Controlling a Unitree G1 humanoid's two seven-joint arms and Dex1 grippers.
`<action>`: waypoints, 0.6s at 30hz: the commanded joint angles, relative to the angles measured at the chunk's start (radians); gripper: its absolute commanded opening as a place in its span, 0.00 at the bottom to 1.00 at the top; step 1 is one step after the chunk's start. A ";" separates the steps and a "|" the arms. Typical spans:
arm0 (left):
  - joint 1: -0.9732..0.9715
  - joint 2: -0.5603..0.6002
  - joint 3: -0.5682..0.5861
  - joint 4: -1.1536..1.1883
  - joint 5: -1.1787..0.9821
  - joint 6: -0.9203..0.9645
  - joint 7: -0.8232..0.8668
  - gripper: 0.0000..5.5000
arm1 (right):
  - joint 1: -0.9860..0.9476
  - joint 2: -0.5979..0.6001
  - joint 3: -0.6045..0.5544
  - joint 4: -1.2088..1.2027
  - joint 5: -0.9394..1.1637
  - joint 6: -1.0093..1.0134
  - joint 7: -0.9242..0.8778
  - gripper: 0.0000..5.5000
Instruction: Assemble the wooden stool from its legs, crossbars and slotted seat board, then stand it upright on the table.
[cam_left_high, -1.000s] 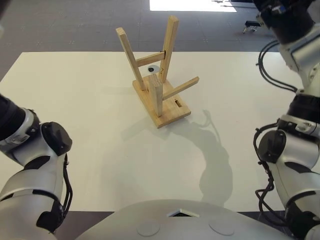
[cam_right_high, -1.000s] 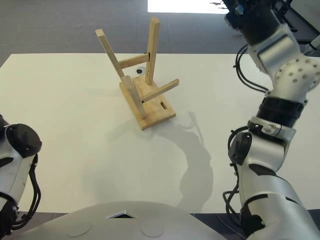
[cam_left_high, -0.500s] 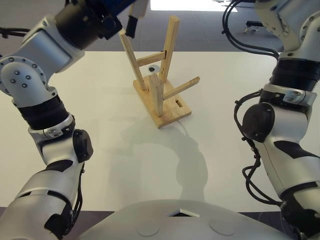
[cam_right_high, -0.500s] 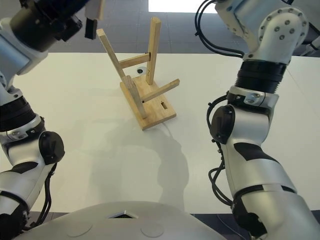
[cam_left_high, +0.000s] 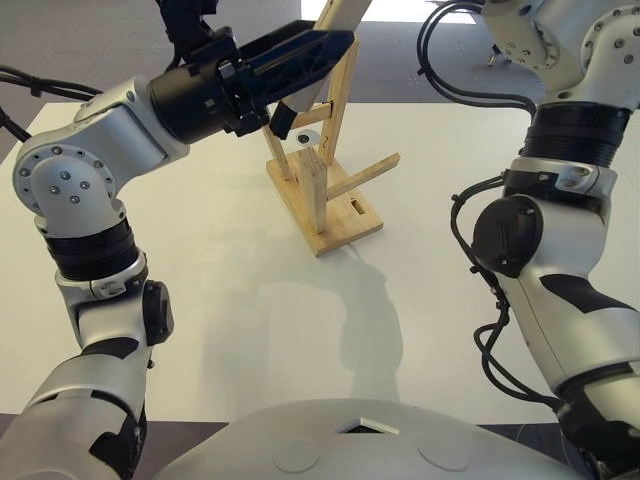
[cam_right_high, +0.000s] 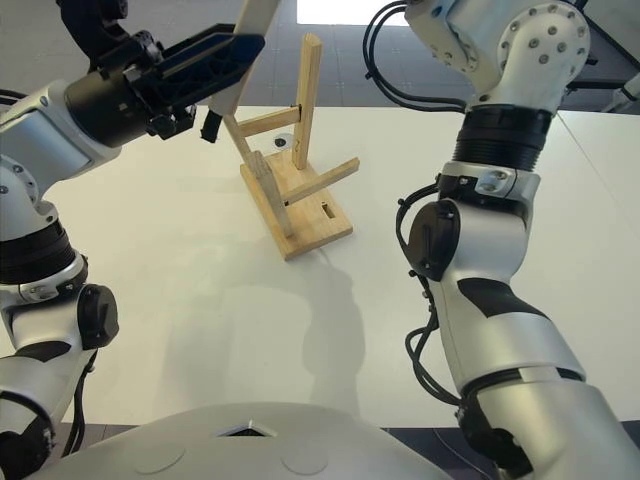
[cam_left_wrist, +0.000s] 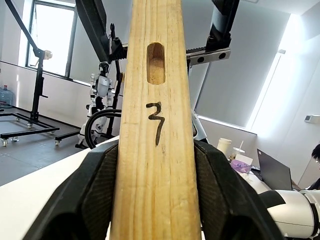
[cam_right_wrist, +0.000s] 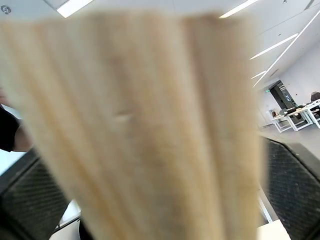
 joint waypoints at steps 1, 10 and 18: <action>0.000 0.016 -0.005 0.005 0.009 -0.017 -0.002 0.37 | 0.020 0.007 -0.005 -0.045 0.002 0.008 -0.013 0.98; 0.008 0.015 -0.019 -0.007 0.012 -0.025 -0.002 0.37 | 0.043 0.001 -0.013 -0.040 -0.021 -0.014 0.002 0.70; 0.027 0.021 -0.031 -0.018 0.023 -0.033 -0.003 0.37 | 0.039 -0.004 -0.039 -0.029 -0.011 -0.009 0.002 0.44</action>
